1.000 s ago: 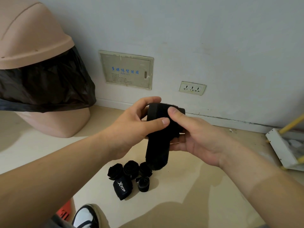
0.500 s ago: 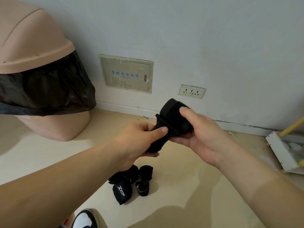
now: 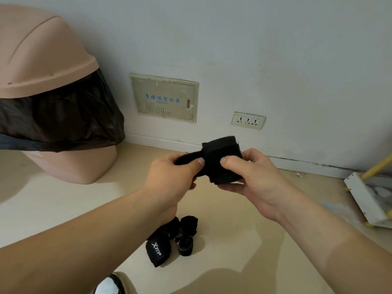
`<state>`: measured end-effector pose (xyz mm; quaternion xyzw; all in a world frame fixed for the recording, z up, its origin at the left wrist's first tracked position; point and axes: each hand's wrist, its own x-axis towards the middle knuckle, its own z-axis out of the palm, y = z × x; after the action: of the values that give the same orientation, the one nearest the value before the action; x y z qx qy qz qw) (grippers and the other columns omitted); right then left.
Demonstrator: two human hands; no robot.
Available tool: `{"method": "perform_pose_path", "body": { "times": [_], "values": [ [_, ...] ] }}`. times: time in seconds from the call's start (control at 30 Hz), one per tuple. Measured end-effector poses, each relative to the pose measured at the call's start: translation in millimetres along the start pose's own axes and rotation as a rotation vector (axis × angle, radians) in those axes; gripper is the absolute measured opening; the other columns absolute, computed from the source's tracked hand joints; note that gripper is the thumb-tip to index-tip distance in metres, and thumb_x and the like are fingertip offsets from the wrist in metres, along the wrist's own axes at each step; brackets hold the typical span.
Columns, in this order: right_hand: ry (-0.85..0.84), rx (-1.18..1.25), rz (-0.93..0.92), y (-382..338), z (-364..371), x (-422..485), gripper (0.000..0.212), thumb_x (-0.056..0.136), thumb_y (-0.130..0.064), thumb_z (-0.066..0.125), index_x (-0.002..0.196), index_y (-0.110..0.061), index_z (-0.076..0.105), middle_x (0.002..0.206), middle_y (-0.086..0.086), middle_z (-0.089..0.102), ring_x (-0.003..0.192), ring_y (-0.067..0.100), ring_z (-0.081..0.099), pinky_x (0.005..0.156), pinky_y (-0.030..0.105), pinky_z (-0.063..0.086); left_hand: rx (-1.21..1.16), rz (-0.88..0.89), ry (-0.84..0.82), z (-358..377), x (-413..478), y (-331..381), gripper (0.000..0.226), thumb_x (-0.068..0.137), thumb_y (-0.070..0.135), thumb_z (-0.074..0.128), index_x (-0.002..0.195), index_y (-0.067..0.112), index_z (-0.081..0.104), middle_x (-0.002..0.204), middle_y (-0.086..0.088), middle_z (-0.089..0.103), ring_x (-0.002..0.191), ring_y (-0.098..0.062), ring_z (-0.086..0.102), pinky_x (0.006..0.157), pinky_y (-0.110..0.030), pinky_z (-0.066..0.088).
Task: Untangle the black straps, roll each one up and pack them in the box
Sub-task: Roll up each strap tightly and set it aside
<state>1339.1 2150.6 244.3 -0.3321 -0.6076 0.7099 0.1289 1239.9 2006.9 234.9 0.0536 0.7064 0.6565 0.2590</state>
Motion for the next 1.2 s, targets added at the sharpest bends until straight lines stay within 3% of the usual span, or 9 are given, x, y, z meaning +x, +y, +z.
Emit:
{"method": "perform_pose_path", "body": {
  "times": [0.23, 0.33, 0.47, 0.57, 0.67, 0.77, 0.87, 1.03, 1.2],
  "values": [
    [-0.098, -0.131, -0.037, 14, 7, -4, 0.034, 0.088, -0.010, 0.083, 0.119, -0.021, 0.075, 0.110, 0.003, 0.082, 0.107, 0.025, 0.078, 0.105, 0.051, 0.058, 0.132, 0.150, -0.015, -5, 4, 2, 0.023, 0.103, 0.016, 0.067, 0.089, 0.031, 0.079, 0.084, 0.012, 0.081, 0.088, -0.014, 0.076, 0.089, -0.034, 0.063],
    [-0.034, -0.159, -0.071, 17, 8, -2, 0.027, 0.087, -0.015, 0.083, 0.111, -0.027, 0.079, 0.106, -0.004, 0.083, 0.107, 0.020, 0.078, 0.107, 0.049, 0.056, 0.207, 0.205, -0.047, -2, 2, 0, 0.027, 0.104, 0.015, 0.063, 0.097, 0.034, 0.081, 0.084, 0.019, 0.080, 0.081, 0.000, 0.075, 0.081, -0.021, 0.059],
    [0.013, -0.165, -0.100, 20, 12, -5, 0.022, 0.087, -0.018, 0.083, 0.106, -0.029, 0.079, 0.098, -0.009, 0.083, 0.098, 0.010, 0.078, 0.098, 0.038, 0.060, 0.246, 0.268, -0.026, -3, 3, 0, 0.015, 0.094, 0.013, 0.076, 0.091, 0.025, 0.085, 0.074, 0.010, 0.078, 0.057, 0.004, 0.061, 0.058, -0.011, 0.047],
    [0.026, -0.174, -0.113, 23, 12, -6, 0.022, 0.088, -0.019, 0.083, 0.106, -0.031, 0.078, 0.092, -0.013, 0.082, 0.084, -0.001, 0.076, 0.075, 0.020, 0.053, 0.283, 0.300, -0.061, -3, 1, -3, 0.016, 0.093, 0.011, 0.077, 0.092, 0.023, 0.086, 0.073, 0.010, 0.078, 0.057, 0.006, 0.062, 0.057, -0.008, 0.045],
    [0.054, -0.186, -0.090, 25, 11, -5, 0.018, 0.088, -0.017, 0.082, 0.101, -0.029, 0.079, 0.088, -0.012, 0.082, 0.084, 0.002, 0.077, 0.071, 0.018, 0.051, 0.374, 0.348, -0.113, 0, -3, -8, 0.023, 0.097, 0.009, 0.071, 0.095, 0.026, 0.086, 0.069, 0.011, 0.075, 0.055, 0.006, 0.058, 0.056, -0.007, 0.041],
    [0.098, -0.183, -0.075, 29, 14, -7, 0.014, 0.089, -0.016, 0.082, 0.095, -0.028, 0.076, 0.084, -0.012, 0.081, 0.083, 0.002, 0.076, 0.067, 0.014, 0.052, 0.474, 0.360, -0.169, 4, -8, -15, 0.031, 0.102, 0.007, 0.059, 0.104, 0.025, 0.084, 0.076, 0.005, 0.076, 0.057, -0.005, 0.061, 0.057, -0.023, 0.050],
    [0.127, -0.195, -0.051, 32, 21, -11, 0.013, 0.093, -0.018, 0.076, 0.104, -0.025, 0.075, 0.093, -0.007, 0.080, 0.082, 0.001, 0.076, 0.063, 0.012, 0.051, 0.500, 0.328, -0.253, 11, -17, -20, 0.048, 0.097, -0.001, 0.047, 0.117, 0.033, 0.076, 0.095, 0.004, 0.080, 0.088, -0.023, 0.074, 0.080, -0.044, 0.061],
    [0.083, -0.092, 0.083, 32, 29, -16, 0.017, 0.096, -0.015, 0.059, 0.104, -0.020, 0.074, 0.094, -0.001, 0.077, 0.091, 0.015, 0.071, 0.073, 0.029, 0.049, 0.597, 0.320, -0.278, 18, -26, -24, 0.027, 0.088, 0.015, 0.066, 0.109, 0.030, 0.059, 0.087, 0.011, 0.070, 0.075, 0.004, 0.063, 0.058, -0.013, 0.047],
    [0.027, -0.034, 0.116, 32, 23, -16, 0.022, 0.100, -0.020, 0.055, 0.094, -0.017, 0.076, 0.080, -0.006, 0.077, 0.083, 0.016, 0.072, 0.100, 0.048, 0.060, 0.633, 0.309, -0.186, 14, -12, -20, 0.031, 0.087, 0.032, 0.076, 0.114, 0.032, 0.063, 0.094, 0.013, 0.072, 0.085, -0.003, 0.068, 0.071, -0.024, 0.055]
  ]
}}
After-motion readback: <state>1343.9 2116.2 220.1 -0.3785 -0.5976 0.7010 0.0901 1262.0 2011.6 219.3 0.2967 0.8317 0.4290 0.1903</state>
